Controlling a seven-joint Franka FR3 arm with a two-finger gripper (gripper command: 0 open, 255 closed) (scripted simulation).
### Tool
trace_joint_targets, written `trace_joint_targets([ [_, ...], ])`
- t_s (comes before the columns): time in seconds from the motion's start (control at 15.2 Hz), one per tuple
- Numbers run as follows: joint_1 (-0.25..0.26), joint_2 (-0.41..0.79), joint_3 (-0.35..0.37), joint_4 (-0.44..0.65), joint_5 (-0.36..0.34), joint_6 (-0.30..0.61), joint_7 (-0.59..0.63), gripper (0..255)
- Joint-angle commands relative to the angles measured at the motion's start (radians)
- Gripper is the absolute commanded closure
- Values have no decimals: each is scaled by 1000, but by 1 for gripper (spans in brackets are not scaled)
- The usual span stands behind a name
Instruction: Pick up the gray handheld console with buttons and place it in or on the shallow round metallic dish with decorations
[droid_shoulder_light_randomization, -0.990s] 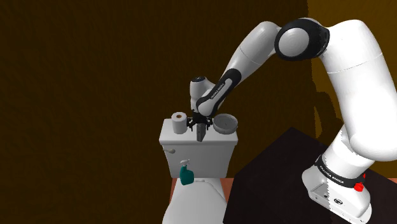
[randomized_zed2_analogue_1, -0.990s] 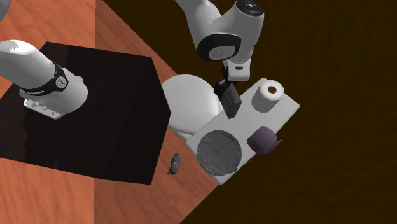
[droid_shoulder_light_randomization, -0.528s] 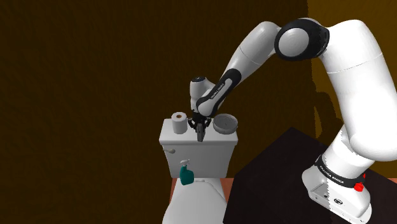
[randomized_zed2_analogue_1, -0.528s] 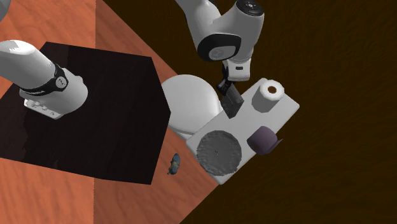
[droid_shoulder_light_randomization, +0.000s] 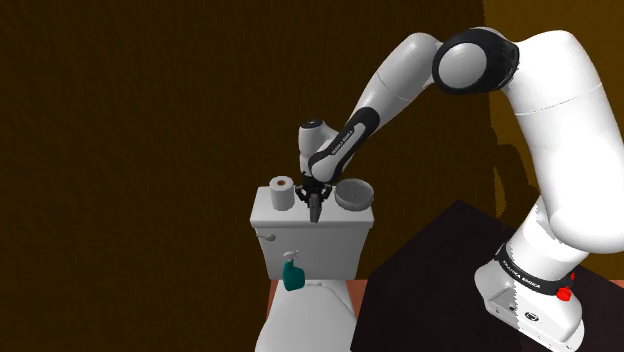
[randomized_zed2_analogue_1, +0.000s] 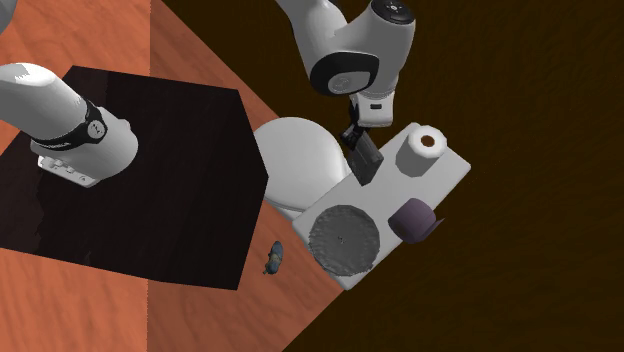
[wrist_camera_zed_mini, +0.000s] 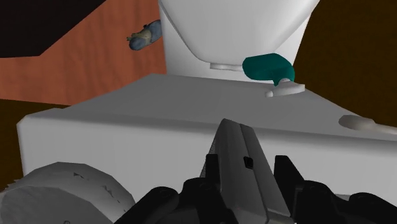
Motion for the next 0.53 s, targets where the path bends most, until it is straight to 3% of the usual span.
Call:
trace_joint_targets([
  [0.0, -3, -17, 4, -5, 3, -12, -3, 255],
  [0.46, -15, -98, 21, -27, 20, -70, -15, 255],
])
